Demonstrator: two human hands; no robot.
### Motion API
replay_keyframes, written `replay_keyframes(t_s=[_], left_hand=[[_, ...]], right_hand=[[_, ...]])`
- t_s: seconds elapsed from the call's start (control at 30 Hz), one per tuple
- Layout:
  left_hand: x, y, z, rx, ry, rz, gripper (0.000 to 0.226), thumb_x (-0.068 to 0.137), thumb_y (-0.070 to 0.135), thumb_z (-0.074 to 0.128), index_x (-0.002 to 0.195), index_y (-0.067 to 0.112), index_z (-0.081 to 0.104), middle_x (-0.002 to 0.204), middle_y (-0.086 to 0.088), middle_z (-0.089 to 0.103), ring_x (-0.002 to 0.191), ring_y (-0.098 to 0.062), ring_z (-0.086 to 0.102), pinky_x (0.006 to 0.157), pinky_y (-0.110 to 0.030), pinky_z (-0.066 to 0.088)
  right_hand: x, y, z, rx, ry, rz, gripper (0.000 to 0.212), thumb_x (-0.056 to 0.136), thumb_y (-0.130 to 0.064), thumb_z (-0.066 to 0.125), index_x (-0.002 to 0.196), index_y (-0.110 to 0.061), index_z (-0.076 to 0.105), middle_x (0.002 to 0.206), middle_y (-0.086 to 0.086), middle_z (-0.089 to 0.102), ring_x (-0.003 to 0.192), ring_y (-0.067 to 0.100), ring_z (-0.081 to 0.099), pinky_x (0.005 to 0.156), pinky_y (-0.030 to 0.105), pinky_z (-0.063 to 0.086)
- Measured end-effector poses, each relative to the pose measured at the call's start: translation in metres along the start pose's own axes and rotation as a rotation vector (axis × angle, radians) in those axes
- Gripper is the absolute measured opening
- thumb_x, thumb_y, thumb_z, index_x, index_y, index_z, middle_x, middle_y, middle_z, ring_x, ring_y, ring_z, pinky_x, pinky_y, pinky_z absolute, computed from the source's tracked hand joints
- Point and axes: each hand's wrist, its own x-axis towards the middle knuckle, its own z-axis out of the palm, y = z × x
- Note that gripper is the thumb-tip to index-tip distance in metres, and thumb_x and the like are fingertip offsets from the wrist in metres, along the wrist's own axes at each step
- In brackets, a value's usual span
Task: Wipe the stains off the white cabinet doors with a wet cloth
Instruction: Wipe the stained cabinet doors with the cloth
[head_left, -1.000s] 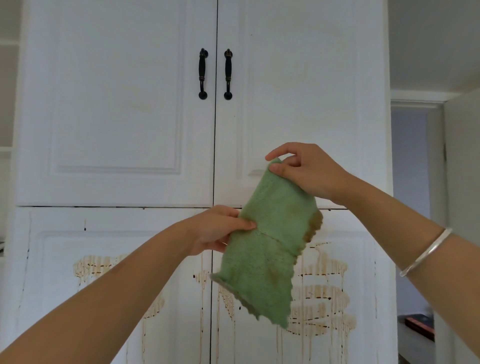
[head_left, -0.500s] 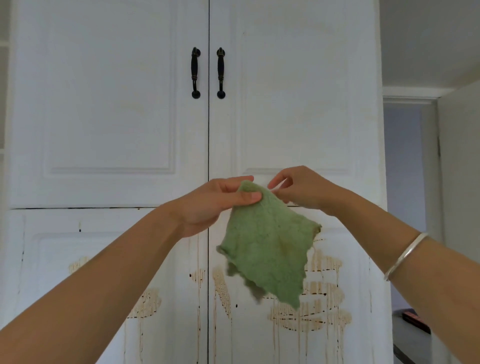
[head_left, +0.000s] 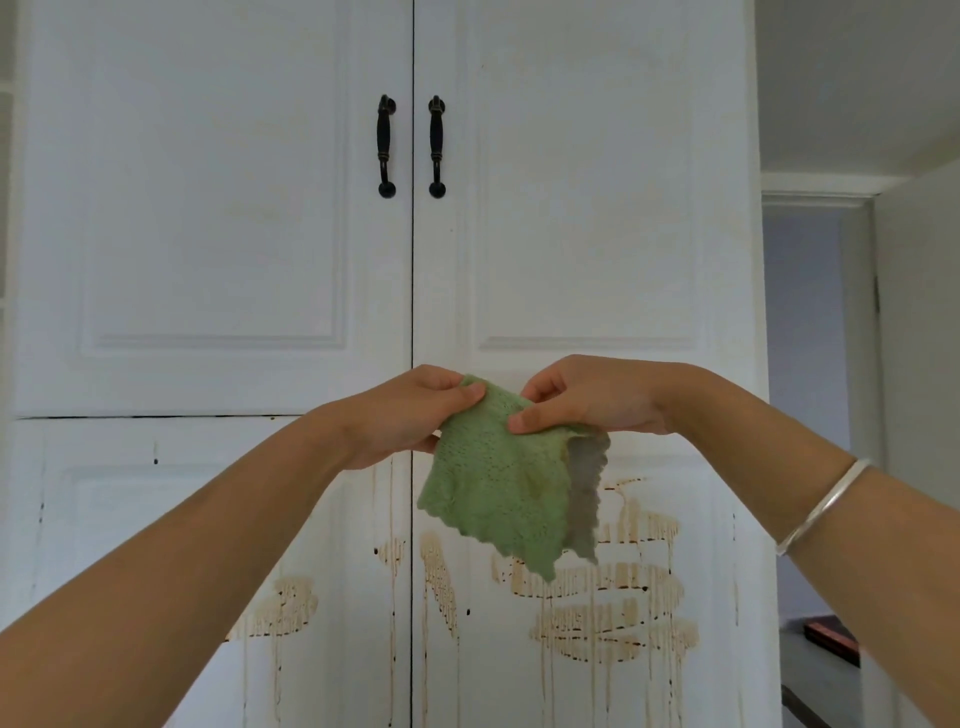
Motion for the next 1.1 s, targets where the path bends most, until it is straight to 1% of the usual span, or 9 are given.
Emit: replay_keyframes(t_s=[0.2,0.33,0.47,0.67,0.8,0.87,0.93,0.97,1.1], left_hand=[[0.000,0.005,-0.003,-0.089,-0.125,0.084,0.035,0.089,0.008,0.063,0.123,0.014,0.058,0.115,-0.008,0.068,0.106,-0.021,0.066,0.089,-0.034,0.054],[0.009,0.009,-0.010,-0.100,-0.040,0.030,0.041,0.080,0.000,0.070,0.113,0.009,0.047,0.105,-0.014,0.070,0.095,-0.024,0.069,0.081,-0.034,0.057],[0.021,0.008,-0.017,-0.161,0.067,0.003,0.052,0.076,0.011,0.077,0.119,0.019,0.048,0.109,-0.013,0.067,0.093,-0.023,0.069,0.074,-0.030,0.056],[0.043,-0.001,-0.023,0.025,0.323,0.052,0.019,0.087,0.027,0.069,0.098,0.011,0.068,0.086,-0.005,0.070,0.071,-0.013,0.066,0.063,-0.020,0.054],[0.067,0.006,-0.038,0.150,0.483,0.094,0.024,0.094,0.026,0.057,0.086,0.008,0.070,0.075,-0.001,0.066,0.065,-0.012,0.060,0.063,-0.021,0.048],[0.076,0.010,-0.042,0.257,0.541,0.132,0.027,0.095,0.027,0.053,0.085,0.008,0.070,0.073,0.003,0.066,0.064,-0.011,0.059,0.068,-0.023,0.050],[0.085,0.013,-0.045,0.332,0.577,0.157,0.028,0.095,0.028,0.051,0.082,0.010,0.069,0.069,0.004,0.068,0.060,-0.011,0.060,0.072,-0.027,0.052],[0.089,0.014,-0.048,0.353,0.594,0.163,0.028,0.095,0.029,0.051,0.079,0.012,0.068,0.066,0.004,0.069,0.056,-0.011,0.062,0.073,-0.029,0.053],[0.098,0.019,-0.061,0.306,0.571,0.153,0.029,0.091,0.023,0.049,0.072,0.008,0.065,0.058,-0.005,0.070,0.045,-0.018,0.061,0.062,-0.033,0.055]], right_hand=[[-0.002,-0.001,0.000,0.093,-0.058,0.037,0.026,0.090,-0.016,0.059,0.114,-0.009,0.062,0.111,0.009,0.070,0.101,0.023,0.069,0.088,0.034,0.055],[-0.002,0.005,-0.003,0.293,-0.033,0.099,0.035,0.093,-0.020,0.057,0.123,-0.003,0.057,0.119,0.020,0.065,0.100,0.032,0.066,0.095,0.047,0.050],[-0.006,0.004,-0.008,0.495,0.005,0.106,0.027,0.096,-0.025,0.055,0.111,-0.004,0.063,0.099,0.010,0.073,0.085,0.020,0.071,0.070,0.029,0.059],[0.000,0.019,-0.030,0.920,0.520,0.149,0.020,0.092,-0.025,0.059,0.099,-0.008,0.065,0.089,0.010,0.070,0.079,0.025,0.067,0.071,0.034,0.057],[0.019,0.024,-0.035,0.469,1.061,-0.111,0.023,0.099,-0.030,0.045,0.106,-0.016,0.062,0.089,0.002,0.061,0.077,0.018,0.056,0.066,0.034,0.049],[0.033,0.030,-0.023,0.135,0.950,-0.291,0.033,0.102,-0.037,0.039,0.129,-0.026,0.056,0.109,-0.006,0.061,0.100,0.015,0.056,0.085,0.031,0.048],[0.056,0.044,-0.013,-0.358,0.742,-0.231,0.049,0.103,-0.044,0.026,0.149,-0.030,0.034,0.150,-0.012,0.033,0.140,0.012,0.026,0.116,0.030,0.020],[0.067,0.052,-0.013,-0.589,0.741,-0.210,0.052,0.103,-0.047,0.020,0.152,-0.030,0.028,0.156,-0.010,0.023,0.145,0.015,0.017,0.119,0.033,0.014],[0.088,0.049,-0.030,-1.026,0.902,-0.267,0.051,0.099,-0.041,0.026,0.145,-0.027,0.042,0.146,0.003,0.046,0.130,0.029,0.046,0.105,0.044,0.039]])
